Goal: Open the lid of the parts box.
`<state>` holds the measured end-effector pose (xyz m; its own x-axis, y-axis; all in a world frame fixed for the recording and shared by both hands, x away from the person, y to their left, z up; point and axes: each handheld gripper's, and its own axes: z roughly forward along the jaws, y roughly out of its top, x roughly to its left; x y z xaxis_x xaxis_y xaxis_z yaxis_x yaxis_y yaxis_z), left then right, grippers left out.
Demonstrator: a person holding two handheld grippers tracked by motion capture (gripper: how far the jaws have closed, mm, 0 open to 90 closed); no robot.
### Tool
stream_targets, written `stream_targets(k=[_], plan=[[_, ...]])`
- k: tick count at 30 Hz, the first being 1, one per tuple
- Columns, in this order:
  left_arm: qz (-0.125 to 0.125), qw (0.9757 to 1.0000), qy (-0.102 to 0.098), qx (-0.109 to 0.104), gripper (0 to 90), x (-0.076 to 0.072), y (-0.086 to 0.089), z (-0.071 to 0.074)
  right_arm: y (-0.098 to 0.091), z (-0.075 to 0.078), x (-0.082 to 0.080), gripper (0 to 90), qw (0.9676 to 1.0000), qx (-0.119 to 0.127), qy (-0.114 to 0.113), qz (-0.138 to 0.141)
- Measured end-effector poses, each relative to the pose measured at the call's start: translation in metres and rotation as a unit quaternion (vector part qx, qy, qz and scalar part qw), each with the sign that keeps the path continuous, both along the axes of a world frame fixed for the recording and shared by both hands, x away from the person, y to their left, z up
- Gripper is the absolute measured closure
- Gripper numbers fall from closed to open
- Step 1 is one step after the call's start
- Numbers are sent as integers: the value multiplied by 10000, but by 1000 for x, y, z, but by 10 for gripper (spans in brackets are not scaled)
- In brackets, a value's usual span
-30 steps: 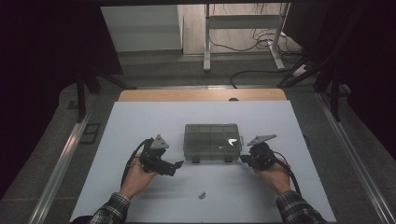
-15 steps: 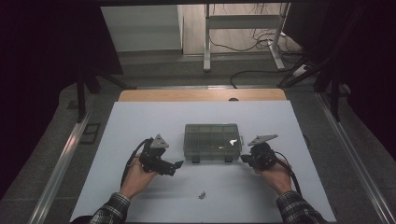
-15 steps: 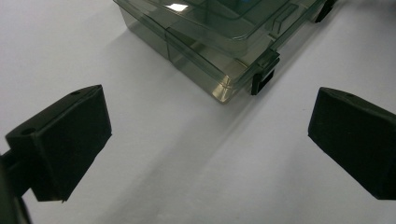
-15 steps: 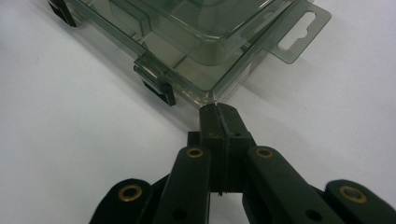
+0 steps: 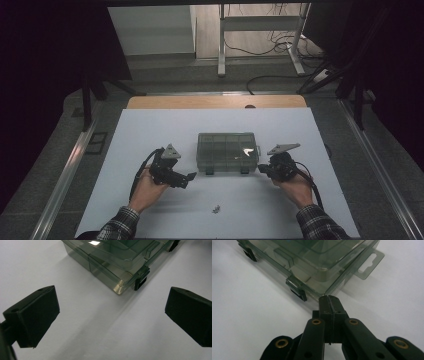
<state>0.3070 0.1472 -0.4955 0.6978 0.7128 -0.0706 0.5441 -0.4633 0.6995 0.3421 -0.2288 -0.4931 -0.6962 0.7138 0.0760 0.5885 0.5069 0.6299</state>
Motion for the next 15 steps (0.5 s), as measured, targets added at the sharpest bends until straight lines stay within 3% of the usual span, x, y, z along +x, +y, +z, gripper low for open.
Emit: stream_targets(k=[15], plan=[[-15,10000,17,12,0,1,-1,-1,-2,5,1,887,9995,306,-70,-10]])
